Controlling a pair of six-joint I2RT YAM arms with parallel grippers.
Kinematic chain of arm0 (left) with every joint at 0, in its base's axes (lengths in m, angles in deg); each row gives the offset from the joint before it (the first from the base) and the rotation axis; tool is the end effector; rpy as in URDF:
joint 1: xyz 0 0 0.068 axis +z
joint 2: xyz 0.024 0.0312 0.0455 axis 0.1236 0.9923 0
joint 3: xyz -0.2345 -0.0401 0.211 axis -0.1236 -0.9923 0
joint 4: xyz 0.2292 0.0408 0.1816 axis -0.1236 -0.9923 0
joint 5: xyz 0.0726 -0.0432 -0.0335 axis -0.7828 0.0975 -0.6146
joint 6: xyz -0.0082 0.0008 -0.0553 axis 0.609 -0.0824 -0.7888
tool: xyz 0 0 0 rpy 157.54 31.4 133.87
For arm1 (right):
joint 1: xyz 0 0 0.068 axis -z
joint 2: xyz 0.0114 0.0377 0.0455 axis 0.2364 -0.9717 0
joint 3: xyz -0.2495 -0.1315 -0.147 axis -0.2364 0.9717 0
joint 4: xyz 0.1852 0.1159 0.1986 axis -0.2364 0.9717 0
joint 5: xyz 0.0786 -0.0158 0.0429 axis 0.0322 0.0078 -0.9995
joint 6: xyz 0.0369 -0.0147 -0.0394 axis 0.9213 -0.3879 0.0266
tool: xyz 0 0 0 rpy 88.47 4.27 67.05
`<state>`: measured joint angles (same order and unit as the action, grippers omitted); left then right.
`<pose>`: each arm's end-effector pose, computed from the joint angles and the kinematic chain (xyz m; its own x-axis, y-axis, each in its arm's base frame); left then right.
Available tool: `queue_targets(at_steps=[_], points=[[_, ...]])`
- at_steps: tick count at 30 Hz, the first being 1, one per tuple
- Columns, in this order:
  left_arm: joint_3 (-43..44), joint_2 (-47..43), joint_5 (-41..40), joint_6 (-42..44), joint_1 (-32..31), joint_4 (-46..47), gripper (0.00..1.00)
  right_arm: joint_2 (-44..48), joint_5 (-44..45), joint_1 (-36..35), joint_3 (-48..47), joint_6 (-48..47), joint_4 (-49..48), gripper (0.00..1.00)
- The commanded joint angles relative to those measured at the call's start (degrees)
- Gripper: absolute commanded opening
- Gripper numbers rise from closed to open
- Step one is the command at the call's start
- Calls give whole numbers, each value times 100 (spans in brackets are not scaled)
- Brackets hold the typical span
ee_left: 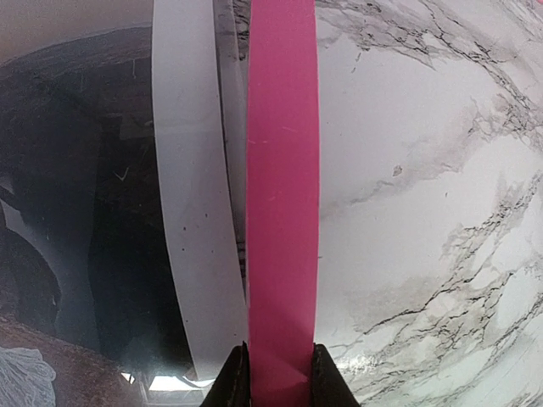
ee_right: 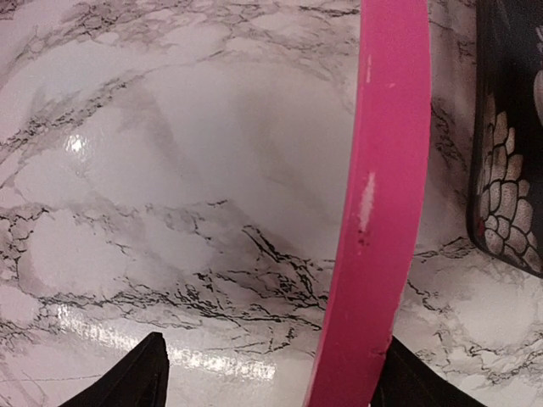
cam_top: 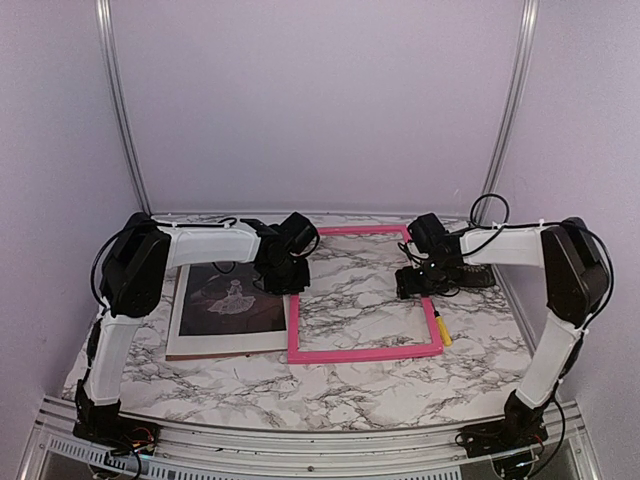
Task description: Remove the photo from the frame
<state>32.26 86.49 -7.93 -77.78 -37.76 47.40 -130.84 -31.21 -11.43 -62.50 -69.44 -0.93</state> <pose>0.3948 -0.3856 0.1833 -0.8897 -0.1081 -0.4435 0.0270 0.9574 -0.2875 0.3596 0.1645 0.1948 -0.8968 -0.1326 -0.4220 -0.1589 0.9869 0.0275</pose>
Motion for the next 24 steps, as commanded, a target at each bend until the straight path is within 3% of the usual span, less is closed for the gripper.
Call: queue_targets(at_steps=[1, 24], points=[[175, -86, 253, -449, -113, 904, 0, 170, -120, -21, -67, -71, -113, 81], [-485, -572, -76, -379, 9, 906, 0, 617, 203, 117, 307, -40, -142, 94]])
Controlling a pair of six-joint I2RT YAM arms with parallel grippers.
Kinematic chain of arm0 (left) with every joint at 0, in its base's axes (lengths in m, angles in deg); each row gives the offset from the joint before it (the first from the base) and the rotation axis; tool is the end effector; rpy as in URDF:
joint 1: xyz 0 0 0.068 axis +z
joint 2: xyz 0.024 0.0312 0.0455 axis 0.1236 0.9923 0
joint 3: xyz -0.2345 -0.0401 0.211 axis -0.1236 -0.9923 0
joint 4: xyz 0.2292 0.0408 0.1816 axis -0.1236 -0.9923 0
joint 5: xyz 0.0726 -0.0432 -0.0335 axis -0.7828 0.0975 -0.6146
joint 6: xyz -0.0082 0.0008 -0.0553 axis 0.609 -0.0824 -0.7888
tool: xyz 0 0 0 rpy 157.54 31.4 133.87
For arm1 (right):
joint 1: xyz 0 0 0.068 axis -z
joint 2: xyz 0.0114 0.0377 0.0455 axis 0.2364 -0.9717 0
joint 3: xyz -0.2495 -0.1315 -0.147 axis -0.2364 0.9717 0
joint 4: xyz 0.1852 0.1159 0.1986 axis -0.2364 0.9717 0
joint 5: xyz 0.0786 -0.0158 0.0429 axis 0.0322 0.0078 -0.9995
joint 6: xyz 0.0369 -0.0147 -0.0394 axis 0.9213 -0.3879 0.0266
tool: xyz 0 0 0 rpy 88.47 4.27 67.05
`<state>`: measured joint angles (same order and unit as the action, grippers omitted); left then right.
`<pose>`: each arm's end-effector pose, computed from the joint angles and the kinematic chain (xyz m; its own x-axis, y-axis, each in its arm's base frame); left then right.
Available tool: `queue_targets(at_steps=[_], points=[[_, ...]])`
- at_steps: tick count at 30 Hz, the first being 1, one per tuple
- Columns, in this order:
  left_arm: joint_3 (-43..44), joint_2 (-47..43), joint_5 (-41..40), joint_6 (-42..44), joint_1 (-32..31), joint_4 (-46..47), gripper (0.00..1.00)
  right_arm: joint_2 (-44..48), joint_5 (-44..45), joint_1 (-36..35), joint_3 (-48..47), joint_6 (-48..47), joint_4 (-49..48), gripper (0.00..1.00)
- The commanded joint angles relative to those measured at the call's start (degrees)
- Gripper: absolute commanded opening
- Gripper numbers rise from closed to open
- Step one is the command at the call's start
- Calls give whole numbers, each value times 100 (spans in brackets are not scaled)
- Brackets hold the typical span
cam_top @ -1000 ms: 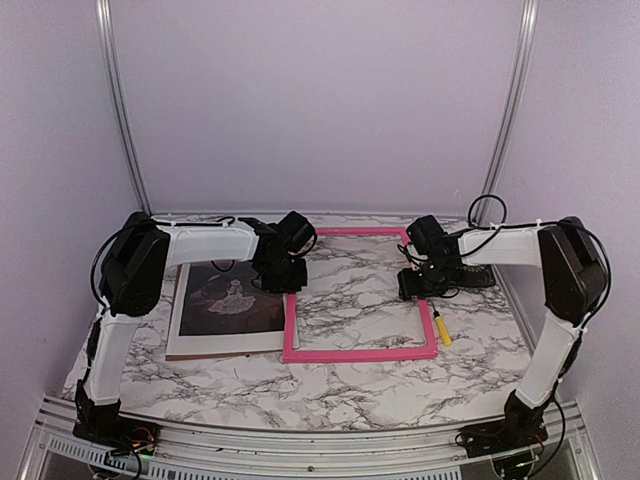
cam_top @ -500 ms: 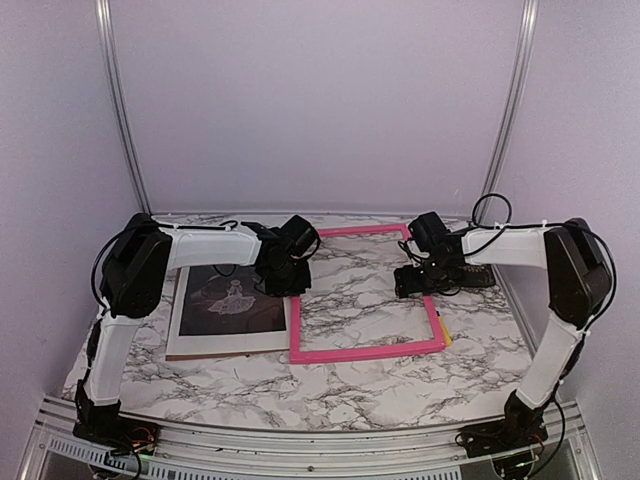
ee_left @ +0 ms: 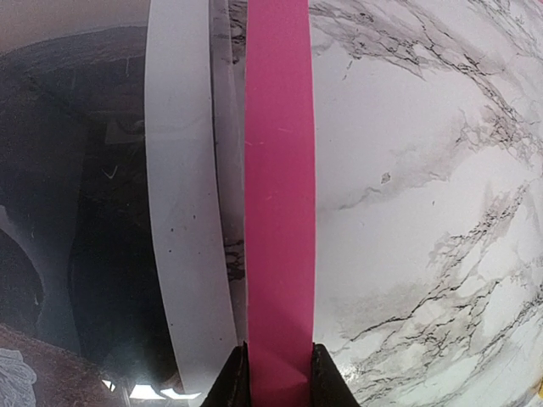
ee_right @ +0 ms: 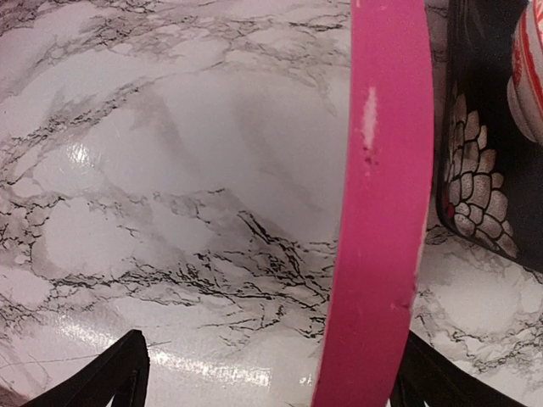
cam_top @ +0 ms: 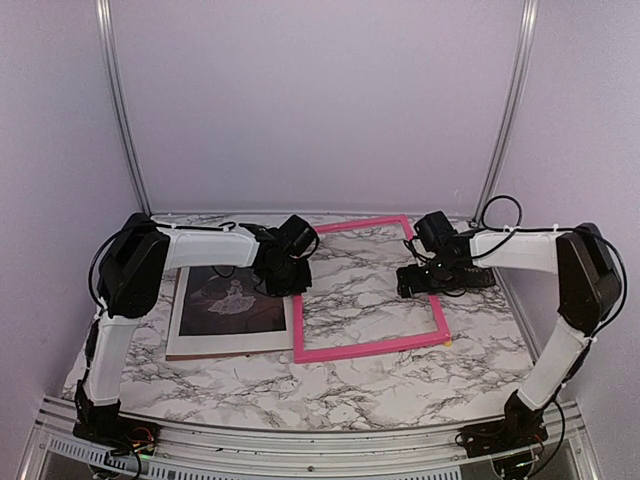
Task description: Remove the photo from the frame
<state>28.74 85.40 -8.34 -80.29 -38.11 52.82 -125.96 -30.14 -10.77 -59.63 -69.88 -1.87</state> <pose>0.3905 -0.3856 0.1785 -0.8721 -0.1625 -0.4616 0.0034 0.9412 -0.3377 0.3464 0.1528 0.2113 -0.8741 -0.1200 -0.4706 -0.1476 0.9888 0.0221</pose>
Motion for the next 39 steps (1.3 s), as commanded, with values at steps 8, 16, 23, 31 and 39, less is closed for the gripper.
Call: queue_targets(at_steps=[8, 16, 23, 31, 39], points=[[-270, -626, -6, -33, 174, 360, 0, 171, 254, 53, -61, 48, -24, 95], [42, -486, 6, -39, 37, 269, 3, 614, 194, 54, -78, 84, -94, 96], [369, -262, -320, -143, -191, -127, 12, 723, 37, 55, -162, 53, -43, 96], [199, -435, -585, -67, -175, -272, 15, 831, 7, 54, -108, 17, -62, 96], [109, -564, -497, 80, -150, -347, 47, 820, -90, 54, -105, 40, -106, 96]])
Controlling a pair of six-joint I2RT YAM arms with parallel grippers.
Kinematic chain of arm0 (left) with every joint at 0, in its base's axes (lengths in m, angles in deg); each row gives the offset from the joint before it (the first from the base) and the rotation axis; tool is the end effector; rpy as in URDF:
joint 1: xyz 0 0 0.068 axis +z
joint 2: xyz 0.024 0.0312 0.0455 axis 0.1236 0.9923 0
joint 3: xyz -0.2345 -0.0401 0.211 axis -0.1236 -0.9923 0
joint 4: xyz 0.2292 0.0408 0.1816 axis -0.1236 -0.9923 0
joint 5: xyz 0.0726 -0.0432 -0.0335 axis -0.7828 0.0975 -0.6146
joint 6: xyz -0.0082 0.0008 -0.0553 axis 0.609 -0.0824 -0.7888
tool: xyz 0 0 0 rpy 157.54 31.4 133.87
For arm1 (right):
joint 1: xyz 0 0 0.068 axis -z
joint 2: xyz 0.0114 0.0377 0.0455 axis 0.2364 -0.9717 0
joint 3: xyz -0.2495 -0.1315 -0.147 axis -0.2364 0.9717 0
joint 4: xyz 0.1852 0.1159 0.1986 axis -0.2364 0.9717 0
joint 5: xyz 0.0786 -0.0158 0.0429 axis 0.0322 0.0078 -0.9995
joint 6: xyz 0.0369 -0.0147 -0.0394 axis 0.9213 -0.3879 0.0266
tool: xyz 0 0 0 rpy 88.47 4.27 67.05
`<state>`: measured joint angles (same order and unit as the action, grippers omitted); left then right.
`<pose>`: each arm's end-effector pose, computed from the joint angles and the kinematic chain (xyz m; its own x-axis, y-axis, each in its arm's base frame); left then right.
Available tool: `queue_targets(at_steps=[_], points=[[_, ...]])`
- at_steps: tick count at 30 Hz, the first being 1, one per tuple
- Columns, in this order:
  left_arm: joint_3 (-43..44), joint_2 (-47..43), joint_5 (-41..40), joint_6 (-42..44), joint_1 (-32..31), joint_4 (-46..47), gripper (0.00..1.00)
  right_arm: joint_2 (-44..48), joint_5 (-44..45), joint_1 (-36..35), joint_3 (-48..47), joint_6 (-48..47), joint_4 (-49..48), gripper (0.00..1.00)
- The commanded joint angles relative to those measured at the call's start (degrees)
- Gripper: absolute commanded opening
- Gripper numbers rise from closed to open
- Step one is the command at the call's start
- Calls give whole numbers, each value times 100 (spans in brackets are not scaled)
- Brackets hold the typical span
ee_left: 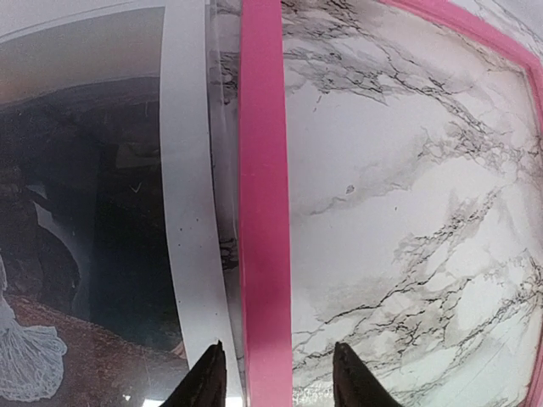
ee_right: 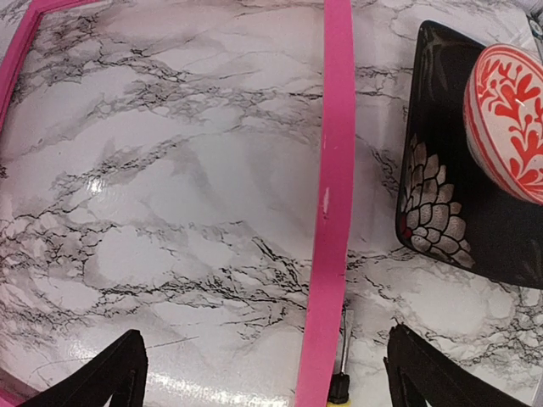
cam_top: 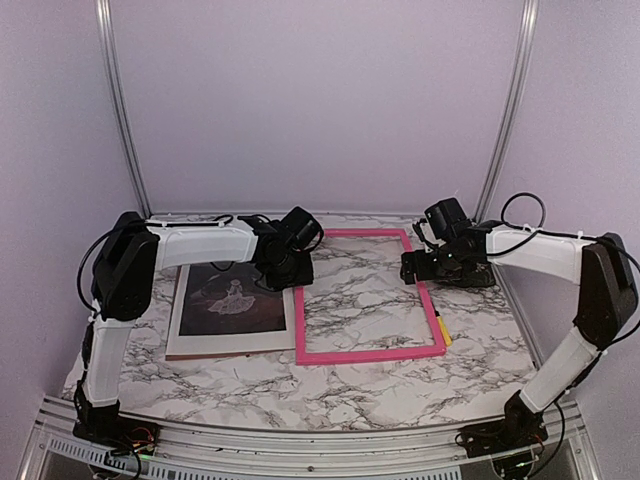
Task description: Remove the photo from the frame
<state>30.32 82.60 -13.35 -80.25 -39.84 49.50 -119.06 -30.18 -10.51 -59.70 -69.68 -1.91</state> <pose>0.3777 -0.3913 0.2105 -0.8371 -0.1604 -0.5230 0.0062 0.9532 -0.3024 0.3342 0.1455 0.2541 -0.8171 -0.0864 -0.5699 -0.1450 0.9877 0.0580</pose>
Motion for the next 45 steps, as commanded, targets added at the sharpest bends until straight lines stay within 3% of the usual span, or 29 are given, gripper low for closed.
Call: queue_targets(at_steps=[1, 5, 11, 18, 22, 45], points=[[-45, -277, 13, 70, 22, -5, 50, 125, -87, 28, -112, 20, -96, 96], [-149, -445, -184, 28, 45, -15, 56, 124, -87, 26, -127, 12, -74, 96], [-711, -660, -321, 38, 150, -11, 55, 177, -96, 23, -92, 29, -91, 96], [-1035, -556, -252, 79, 116, 4, 35, 212, -99, 28, -71, 48, -117, 96], [-827, -330, -142, 160, 26, 14, 26, 188, -122, 28, -96, 50, -92, 96], [363, 608, 471, 105, -245, 116, 24, 168, -122, 27, -90, 29, -31, 96]])
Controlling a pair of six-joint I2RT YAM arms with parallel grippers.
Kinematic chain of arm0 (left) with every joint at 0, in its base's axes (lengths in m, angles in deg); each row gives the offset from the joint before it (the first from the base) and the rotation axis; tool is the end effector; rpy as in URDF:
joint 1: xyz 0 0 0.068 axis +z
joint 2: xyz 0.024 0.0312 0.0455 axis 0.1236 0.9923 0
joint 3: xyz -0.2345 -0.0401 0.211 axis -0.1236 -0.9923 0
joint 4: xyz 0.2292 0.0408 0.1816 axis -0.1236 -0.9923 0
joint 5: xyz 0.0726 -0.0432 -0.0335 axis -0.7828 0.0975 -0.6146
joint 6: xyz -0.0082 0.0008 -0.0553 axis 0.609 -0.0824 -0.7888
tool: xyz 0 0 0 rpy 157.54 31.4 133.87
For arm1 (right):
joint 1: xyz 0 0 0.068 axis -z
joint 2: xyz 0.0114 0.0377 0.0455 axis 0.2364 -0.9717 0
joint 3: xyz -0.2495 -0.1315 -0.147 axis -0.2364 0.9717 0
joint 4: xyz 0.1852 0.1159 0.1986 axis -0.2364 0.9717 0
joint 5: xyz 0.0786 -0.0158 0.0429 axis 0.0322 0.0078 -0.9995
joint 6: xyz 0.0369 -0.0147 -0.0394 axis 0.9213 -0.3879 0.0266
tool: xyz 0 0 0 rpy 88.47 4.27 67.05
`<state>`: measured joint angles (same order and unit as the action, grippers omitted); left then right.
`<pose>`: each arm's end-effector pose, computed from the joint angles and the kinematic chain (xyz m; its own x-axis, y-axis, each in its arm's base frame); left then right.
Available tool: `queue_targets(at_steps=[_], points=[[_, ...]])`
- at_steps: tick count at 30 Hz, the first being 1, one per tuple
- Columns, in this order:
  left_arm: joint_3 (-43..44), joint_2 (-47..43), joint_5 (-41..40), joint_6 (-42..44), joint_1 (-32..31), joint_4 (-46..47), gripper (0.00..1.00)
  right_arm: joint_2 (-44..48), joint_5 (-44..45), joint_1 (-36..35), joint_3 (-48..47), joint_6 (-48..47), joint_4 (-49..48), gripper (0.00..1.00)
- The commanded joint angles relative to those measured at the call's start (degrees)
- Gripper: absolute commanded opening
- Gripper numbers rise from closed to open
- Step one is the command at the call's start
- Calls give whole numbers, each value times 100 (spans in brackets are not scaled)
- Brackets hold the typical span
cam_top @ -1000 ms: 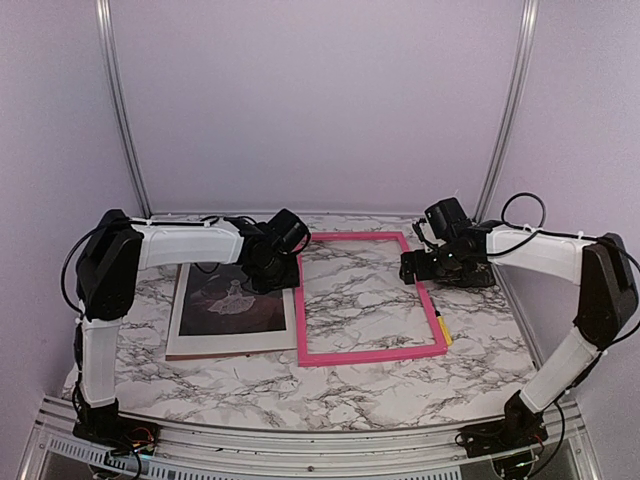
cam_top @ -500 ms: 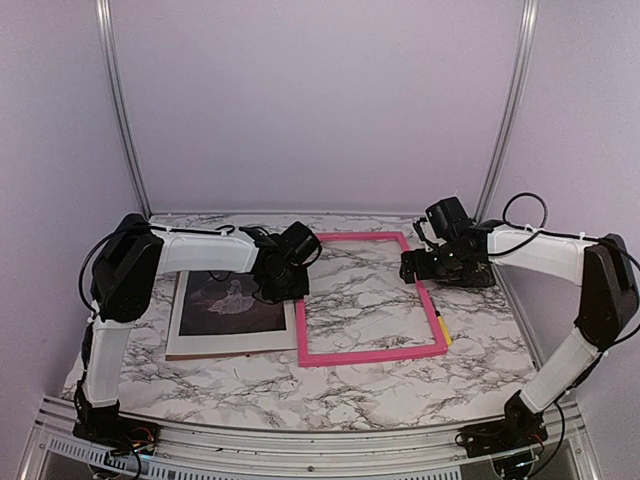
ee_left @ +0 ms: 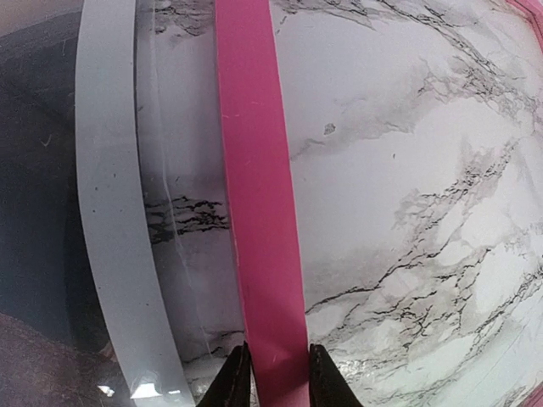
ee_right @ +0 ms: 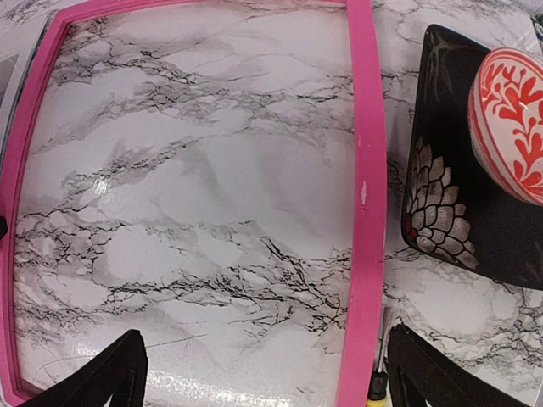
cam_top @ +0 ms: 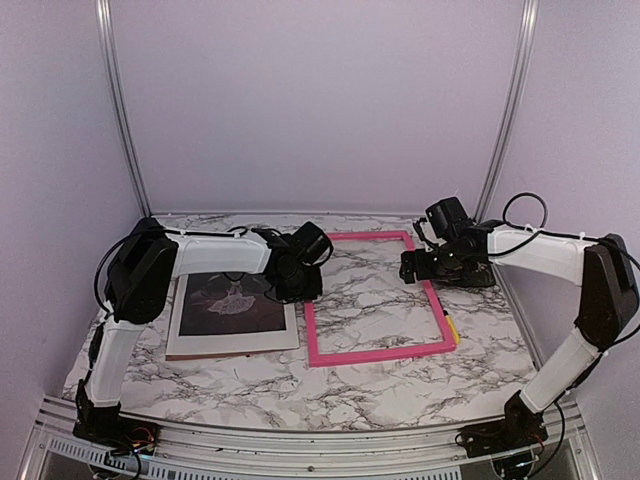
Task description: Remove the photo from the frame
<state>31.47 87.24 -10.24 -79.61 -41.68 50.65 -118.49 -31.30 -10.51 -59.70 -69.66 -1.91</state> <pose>0.3712 -0.4135 0.1753 -0.8751 -0.0963 -0.4743 0.0571 0.9527 -0.2987 0.3327 0.1456 0.2575 -0.8148 -0.0845 -0.5736 -0.1558 0.9848 0.0763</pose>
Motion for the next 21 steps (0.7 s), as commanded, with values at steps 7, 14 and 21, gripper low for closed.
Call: queue_targets(at_steps=[7, 14, 21], points=[[243, 17, -23, 83, -38, -12, 25, 86, -27, 28, -76, 22, -43, 96], [64, -491, -172, 285, 122, -1, 36, 29, -283, 23, -38, -4, -192, 96], [-1102, -1655, -321, 379, 601, 203, 43, -274, -885, -473, -243, 228, -568, 96]])
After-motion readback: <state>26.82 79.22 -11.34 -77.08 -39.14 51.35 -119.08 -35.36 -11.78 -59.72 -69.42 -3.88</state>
